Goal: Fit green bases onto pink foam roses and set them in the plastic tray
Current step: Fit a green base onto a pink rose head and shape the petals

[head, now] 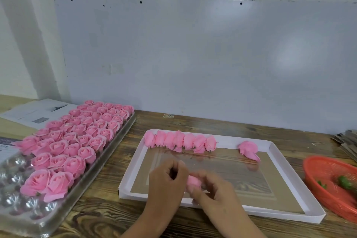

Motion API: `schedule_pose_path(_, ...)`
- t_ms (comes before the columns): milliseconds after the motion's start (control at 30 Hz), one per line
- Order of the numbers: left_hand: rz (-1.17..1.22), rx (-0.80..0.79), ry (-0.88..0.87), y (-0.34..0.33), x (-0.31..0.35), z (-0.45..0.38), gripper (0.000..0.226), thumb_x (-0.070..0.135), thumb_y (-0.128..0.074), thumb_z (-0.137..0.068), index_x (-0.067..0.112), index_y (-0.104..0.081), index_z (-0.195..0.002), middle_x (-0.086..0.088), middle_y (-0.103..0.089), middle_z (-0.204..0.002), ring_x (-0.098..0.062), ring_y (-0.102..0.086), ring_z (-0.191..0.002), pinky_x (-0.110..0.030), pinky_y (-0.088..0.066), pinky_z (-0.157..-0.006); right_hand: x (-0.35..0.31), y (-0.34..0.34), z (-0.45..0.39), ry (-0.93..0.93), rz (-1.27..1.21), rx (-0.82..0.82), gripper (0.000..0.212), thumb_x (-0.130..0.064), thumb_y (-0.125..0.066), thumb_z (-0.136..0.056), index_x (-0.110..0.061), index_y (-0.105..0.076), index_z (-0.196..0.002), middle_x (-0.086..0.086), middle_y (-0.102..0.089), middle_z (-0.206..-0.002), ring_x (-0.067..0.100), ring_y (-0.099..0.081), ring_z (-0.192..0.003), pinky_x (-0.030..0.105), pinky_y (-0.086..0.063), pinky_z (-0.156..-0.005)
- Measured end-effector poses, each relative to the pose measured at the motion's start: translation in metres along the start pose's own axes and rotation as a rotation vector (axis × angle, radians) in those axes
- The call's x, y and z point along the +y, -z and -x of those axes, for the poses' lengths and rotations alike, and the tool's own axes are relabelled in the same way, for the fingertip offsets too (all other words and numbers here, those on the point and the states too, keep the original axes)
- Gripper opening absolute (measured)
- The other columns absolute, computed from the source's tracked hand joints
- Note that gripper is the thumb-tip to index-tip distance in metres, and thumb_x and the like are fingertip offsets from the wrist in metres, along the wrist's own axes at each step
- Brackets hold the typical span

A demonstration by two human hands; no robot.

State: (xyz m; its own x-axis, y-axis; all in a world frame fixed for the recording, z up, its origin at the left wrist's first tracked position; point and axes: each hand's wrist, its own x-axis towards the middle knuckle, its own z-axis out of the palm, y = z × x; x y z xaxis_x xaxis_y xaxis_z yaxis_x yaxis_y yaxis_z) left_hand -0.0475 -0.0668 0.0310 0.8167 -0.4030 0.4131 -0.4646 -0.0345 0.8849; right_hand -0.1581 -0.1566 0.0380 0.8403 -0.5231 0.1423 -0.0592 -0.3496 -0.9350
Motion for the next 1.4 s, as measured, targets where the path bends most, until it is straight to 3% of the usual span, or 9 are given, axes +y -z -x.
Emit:
schedule_pose_path(233,0.142,-0.048,0.008,-0.003,0.0,-0.001,0.037,0.029,-0.07,-0.091,0.036,-0.056,-0.057,0.012,-0.051,-0.051,0.002,-0.045,-0.049,-0.012,-0.038,-0.049,-0.008,-0.005,-0.004,-0.289,-0.589,-0.089,0.04,-0.035,-0.059,-0.083,0.003,-0.068,-0.081,0.019,-0.064,-0.067,0.021,-0.06,-0.052,0.026,-0.051,-0.046)
schedule_pose_path(333,0.336,-0.195,0.052,0.0,0.004,-0.002,0.036,0.063,-0.075,-0.074,0.029,-0.066,-0.067,0.006,-0.063,-0.062,-0.003,-0.057,-0.057,-0.017,-0.046,-0.052,-0.009,-0.005,-0.006,-0.369,-0.81,-0.163,0.043,-0.034,-0.058,-0.082,0.008,-0.068,-0.087,0.02,-0.061,-0.066,0.02,-0.058,-0.047,0.024,-0.049,-0.041)
schedule_pose_path(467,0.557,-0.502,0.141,0.003,0.006,0.0,0.062,0.066,-0.085,-0.06,0.034,-0.07,-0.111,0.001,-0.075,-0.109,-0.012,-0.071,-0.096,-0.023,-0.057,-0.077,-0.009,-0.001,-0.006,-0.401,-1.069,-0.215,0.044,-0.031,-0.058,-0.082,0.007,-0.074,-0.098,0.016,-0.064,-0.068,0.016,-0.06,-0.046,0.022,-0.052,-0.041)
schedule_pose_path(600,0.505,-0.658,0.17,0.003,0.005,0.004,0.075,0.058,-0.093,-0.055,0.031,-0.068,-0.121,-0.001,-0.073,-0.12,-0.02,-0.066,-0.117,-0.036,-0.052,-0.101,-0.011,0.001,-0.007,-0.383,-1.277,-0.176,0.037,-0.019,-0.06,-0.077,0.005,-0.074,-0.101,0.026,-0.069,-0.105,0.024,-0.069,-0.073,0.029,-0.059,-0.06)
schedule_pose_path(667,0.492,-0.669,0.153,0.003,0.007,0.006,0.072,0.054,-0.093,-0.058,0.028,-0.068,-0.121,-0.002,-0.072,-0.121,-0.02,-0.068,-0.113,-0.034,-0.053,-0.098,-0.008,-0.002,-0.006,-0.395,-1.201,-0.199,0.038,-0.019,-0.057,-0.087,0.002,-0.065,-0.117,0.025,-0.067,-0.116,0.028,-0.07,-0.088,0.033,-0.059,-0.07)
schedule_pose_path(800,0.472,-0.59,0.193,0.006,0.013,0.006,0.033,0.051,-0.076,-0.072,0.03,-0.077,-0.098,-0.017,-0.066,-0.098,-0.028,-0.057,-0.08,-0.034,-0.05,-0.07,-0.009,-0.01,-0.005,-0.406,-0.989,-0.206,0.043,-0.027,-0.076,-0.07,0.0,-0.07,-0.104,0.02,-0.061,-0.075,0.019,-0.061,-0.053,0.025,-0.054,-0.046)
schedule_pose_path(933,0.498,-0.536,0.173,0.006,0.015,0.006,0.029,0.048,-0.069,-0.079,0.023,-0.078,-0.089,-0.013,-0.075,-0.094,-0.026,-0.065,-0.085,-0.037,-0.053,-0.077,-0.009,-0.01,-0.005,-0.402,-1.001,-0.231,0.038,-0.033,-0.082,-0.059,-0.005,-0.079,-0.085,0.021,-0.061,-0.066,0.022,-0.062,-0.05,0.027,-0.054,-0.045)
schedule_pose_path(1300,0.565,-0.481,0.257,0.005,0.015,0.003,0.04,0.06,-0.06,-0.082,0.025,-0.073,-0.069,-0.01,-0.077,-0.102,-0.022,-0.07,-0.086,-0.029,-0.055,-0.072,-0.014,0.008,-0.003,-0.478,-0.769,-0.403,0.045,-0.047,-0.066,-0.086,-0.004,-0.075,-0.094,0.018,-0.069,-0.082,0.022,-0.065,-0.061,0.028,-0.054,-0.053)
schedule_pose_path(1400,0.595,-0.423,0.279,0.005,0.013,-0.001,0.041,0.054,-0.058,-0.088,0.024,-0.063,-0.061,-0.014,-0.076,-0.103,-0.023,-0.073,-0.098,-0.041,-0.05,-0.091,-0.018,0.032,-0.004,-0.42,-0.431,-0.186,0.033,-0.031,-0.054,-0.097,-0.003,-0.069,-0.104,0.016,-0.074,-0.086,0.019,-0.065,-0.061,0.025,-0.053,-0.055)
